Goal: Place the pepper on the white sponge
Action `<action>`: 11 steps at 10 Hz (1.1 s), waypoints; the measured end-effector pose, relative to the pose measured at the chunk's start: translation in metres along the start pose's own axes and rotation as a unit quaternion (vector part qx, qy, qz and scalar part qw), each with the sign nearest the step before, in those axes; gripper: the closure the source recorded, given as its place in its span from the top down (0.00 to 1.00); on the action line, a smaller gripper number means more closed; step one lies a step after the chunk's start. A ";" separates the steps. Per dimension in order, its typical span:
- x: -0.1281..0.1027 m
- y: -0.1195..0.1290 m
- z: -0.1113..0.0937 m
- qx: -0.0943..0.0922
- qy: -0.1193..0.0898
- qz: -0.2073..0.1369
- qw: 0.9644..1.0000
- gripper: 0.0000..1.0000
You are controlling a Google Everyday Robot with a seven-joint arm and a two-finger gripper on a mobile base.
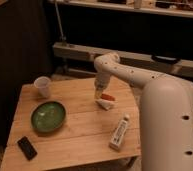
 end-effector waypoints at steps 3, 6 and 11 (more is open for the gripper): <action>0.026 0.003 0.010 -0.001 -0.005 0.020 1.000 0.30; 0.021 0.003 0.010 -0.001 -0.009 0.020 1.000 0.56; 0.028 0.004 0.010 -0.003 -0.011 0.027 1.000 0.83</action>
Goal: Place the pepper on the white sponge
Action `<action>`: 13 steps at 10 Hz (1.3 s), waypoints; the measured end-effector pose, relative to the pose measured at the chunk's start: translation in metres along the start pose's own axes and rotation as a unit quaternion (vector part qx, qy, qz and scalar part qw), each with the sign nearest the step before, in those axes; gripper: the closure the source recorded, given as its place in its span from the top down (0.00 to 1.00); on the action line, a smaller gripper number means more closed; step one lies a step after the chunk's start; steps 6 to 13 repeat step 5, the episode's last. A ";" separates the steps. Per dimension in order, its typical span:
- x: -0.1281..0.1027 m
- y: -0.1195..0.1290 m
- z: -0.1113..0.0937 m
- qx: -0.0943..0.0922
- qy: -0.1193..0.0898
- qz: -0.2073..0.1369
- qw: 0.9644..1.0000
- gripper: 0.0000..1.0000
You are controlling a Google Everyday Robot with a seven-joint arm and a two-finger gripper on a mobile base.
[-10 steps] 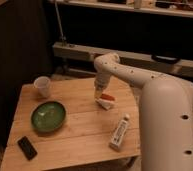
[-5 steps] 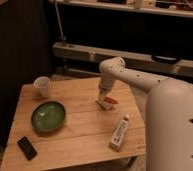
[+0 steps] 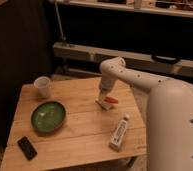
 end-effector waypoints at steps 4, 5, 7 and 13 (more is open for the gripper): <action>-0.001 0.002 0.001 -0.002 -0.001 0.001 1.000 0.83; 0.001 0.002 0.001 -0.001 -0.003 0.003 1.000 0.83; 0.001 0.002 0.001 -0.001 -0.003 0.003 1.000 0.83; 0.001 0.002 0.001 -0.001 -0.003 0.003 1.000 0.83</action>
